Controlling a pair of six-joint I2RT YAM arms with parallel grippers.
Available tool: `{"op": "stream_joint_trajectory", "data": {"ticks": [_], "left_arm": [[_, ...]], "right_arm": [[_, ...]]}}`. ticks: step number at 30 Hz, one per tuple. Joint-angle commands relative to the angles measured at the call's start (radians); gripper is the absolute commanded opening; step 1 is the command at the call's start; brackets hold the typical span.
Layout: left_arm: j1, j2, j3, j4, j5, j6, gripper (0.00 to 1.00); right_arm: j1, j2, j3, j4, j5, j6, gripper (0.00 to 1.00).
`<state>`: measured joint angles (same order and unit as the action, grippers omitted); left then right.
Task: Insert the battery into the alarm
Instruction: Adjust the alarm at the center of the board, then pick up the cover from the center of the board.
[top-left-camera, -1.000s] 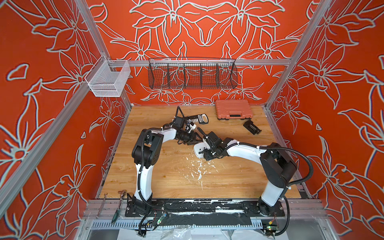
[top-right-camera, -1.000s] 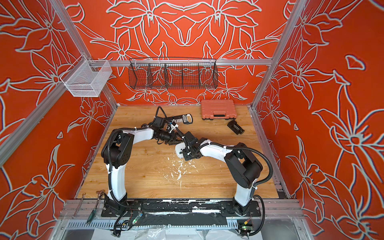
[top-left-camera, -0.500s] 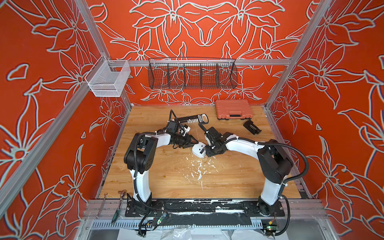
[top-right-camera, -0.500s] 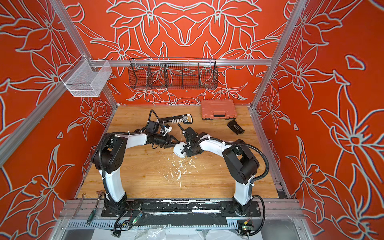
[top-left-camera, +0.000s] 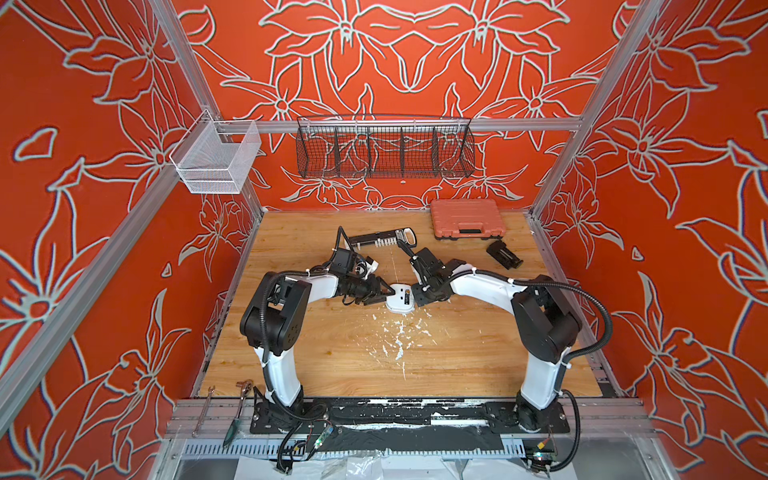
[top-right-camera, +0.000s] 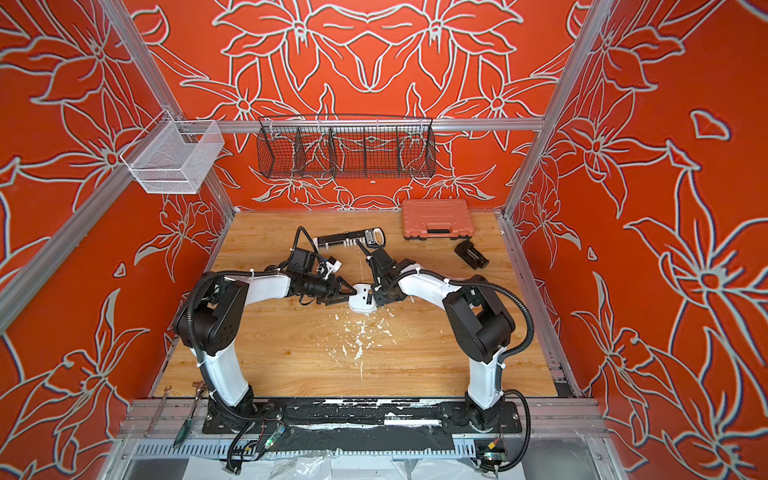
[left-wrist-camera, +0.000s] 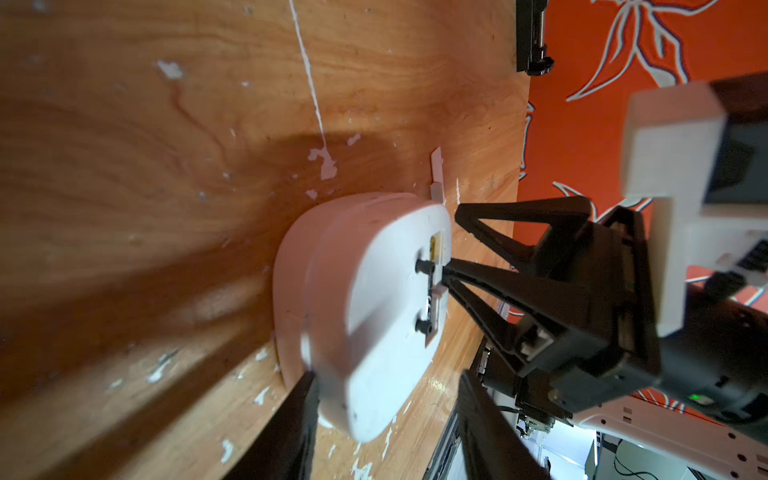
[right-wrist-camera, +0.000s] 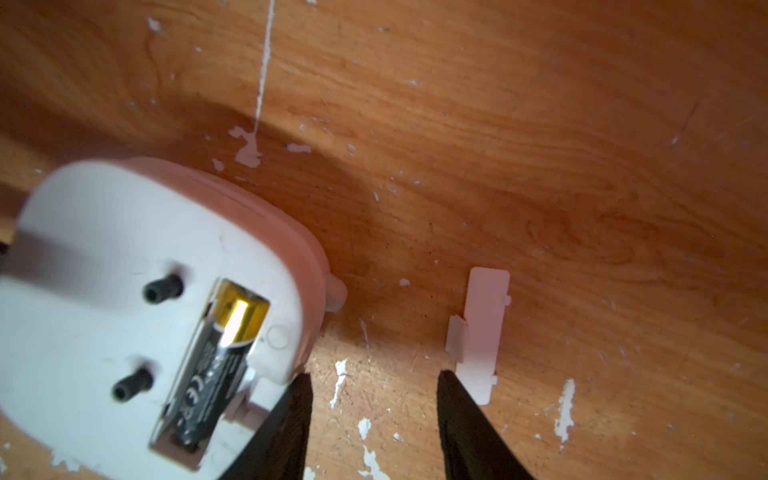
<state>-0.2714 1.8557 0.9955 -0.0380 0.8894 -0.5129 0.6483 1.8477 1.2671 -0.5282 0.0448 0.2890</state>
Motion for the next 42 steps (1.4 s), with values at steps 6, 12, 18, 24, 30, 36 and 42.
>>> {"op": "stream_joint_trajectory", "data": {"ticks": [6,12,18,24,30,36,42], "left_arm": [[-0.009,-0.083,0.033,-0.099,-0.068,0.054,0.52],[-0.009,-0.103,0.047,-0.125,-0.098,0.063,0.52],[-0.009,-0.108,0.054,-0.132,-0.107,0.065,0.51],[-0.009,-0.111,0.049,-0.128,-0.115,0.060,0.51],[-0.009,-0.106,0.050,-0.129,-0.119,0.058,0.51],[-0.009,-0.103,0.053,-0.129,-0.122,0.058,0.51],[-0.009,-0.098,0.054,-0.124,-0.121,0.051,0.51]], "right_arm": [[-0.014,-0.044,0.070,-0.110,0.034,-0.030,0.37],[-0.049,0.014,0.101,-0.148,-0.008,0.009,0.37],[-0.086,0.088,0.140,-0.158,-0.061,0.022,0.33],[-0.108,0.129,0.166,-0.171,-0.070,0.030,0.30],[-0.113,0.160,0.172,-0.174,-0.099,0.032,0.25],[-0.116,0.165,0.161,-0.181,-0.094,0.043,0.22],[-0.124,0.159,0.156,-0.178,-0.094,0.044,0.20]]}}
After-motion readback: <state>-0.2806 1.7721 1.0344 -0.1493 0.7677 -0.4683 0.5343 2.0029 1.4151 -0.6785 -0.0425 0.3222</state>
